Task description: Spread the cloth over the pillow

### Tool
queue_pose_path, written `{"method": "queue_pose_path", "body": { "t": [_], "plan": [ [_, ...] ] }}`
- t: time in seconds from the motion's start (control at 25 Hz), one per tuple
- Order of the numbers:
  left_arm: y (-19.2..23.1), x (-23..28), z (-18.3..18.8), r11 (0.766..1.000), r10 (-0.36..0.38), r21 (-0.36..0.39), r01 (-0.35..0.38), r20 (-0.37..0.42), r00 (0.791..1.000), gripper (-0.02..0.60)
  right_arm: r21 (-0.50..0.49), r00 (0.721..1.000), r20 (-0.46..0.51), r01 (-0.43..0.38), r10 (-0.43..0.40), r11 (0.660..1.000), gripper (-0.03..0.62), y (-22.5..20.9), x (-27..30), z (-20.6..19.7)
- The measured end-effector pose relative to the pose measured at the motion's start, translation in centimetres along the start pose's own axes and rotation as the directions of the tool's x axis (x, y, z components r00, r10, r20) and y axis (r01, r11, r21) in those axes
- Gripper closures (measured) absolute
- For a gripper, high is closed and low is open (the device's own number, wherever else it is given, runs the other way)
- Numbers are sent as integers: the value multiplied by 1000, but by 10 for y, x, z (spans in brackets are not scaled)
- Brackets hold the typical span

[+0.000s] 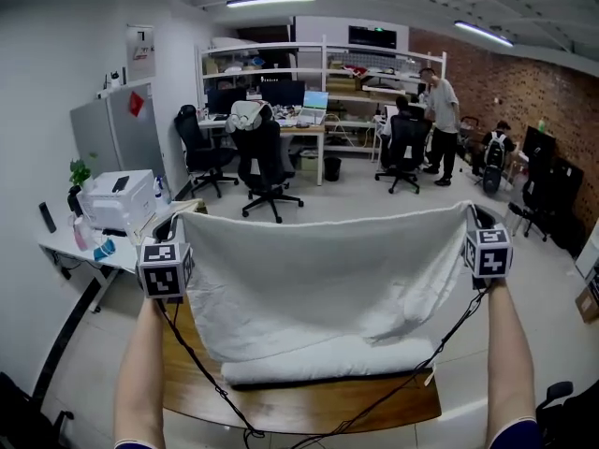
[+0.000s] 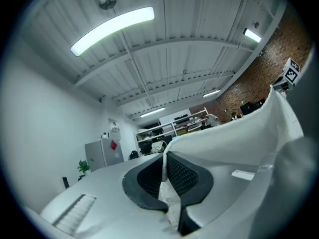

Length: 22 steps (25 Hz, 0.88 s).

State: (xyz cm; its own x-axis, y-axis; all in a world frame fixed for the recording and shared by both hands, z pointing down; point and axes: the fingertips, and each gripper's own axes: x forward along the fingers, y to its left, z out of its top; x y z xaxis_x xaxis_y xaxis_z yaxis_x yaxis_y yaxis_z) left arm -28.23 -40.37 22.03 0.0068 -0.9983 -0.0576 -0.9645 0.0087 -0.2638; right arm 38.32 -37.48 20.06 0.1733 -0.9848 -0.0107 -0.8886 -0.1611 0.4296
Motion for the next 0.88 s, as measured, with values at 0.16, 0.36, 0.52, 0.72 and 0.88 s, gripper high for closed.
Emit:
{"method": "queue_pose_path", "body": {
  "t": [0.16, 0.36, 0.52, 0.72, 0.88],
  "plan": [
    [4, 6, 7, 999, -7, -43, 7, -6, 1000, 569, -1, 1000, 19, 9, -9, 1000, 559, -11, 11, 15],
    [13, 22, 34, 977, -83, -197, 81, -3, 997, 569, -3, 999, 43, 5, -5, 1000, 559, -21, 29, 35],
    [16, 51, 48, 982, -89, -172, 83, -31, 996, 569, 5, 999, 31, -9, 8, 1000, 559, -22, 56, 44],
    [12, 97, 56, 981, -96, -172, 86, -56, 994, 569, 61, 999, 40, -23, 21, 998, 559, -26, 97, 52],
    [9, 134, 63, 989, -56, -140, 47, -62, 996, 569, 72, 1000, 19, -3, 2, 997, 559, -27, 128, 47]
  ]
}}
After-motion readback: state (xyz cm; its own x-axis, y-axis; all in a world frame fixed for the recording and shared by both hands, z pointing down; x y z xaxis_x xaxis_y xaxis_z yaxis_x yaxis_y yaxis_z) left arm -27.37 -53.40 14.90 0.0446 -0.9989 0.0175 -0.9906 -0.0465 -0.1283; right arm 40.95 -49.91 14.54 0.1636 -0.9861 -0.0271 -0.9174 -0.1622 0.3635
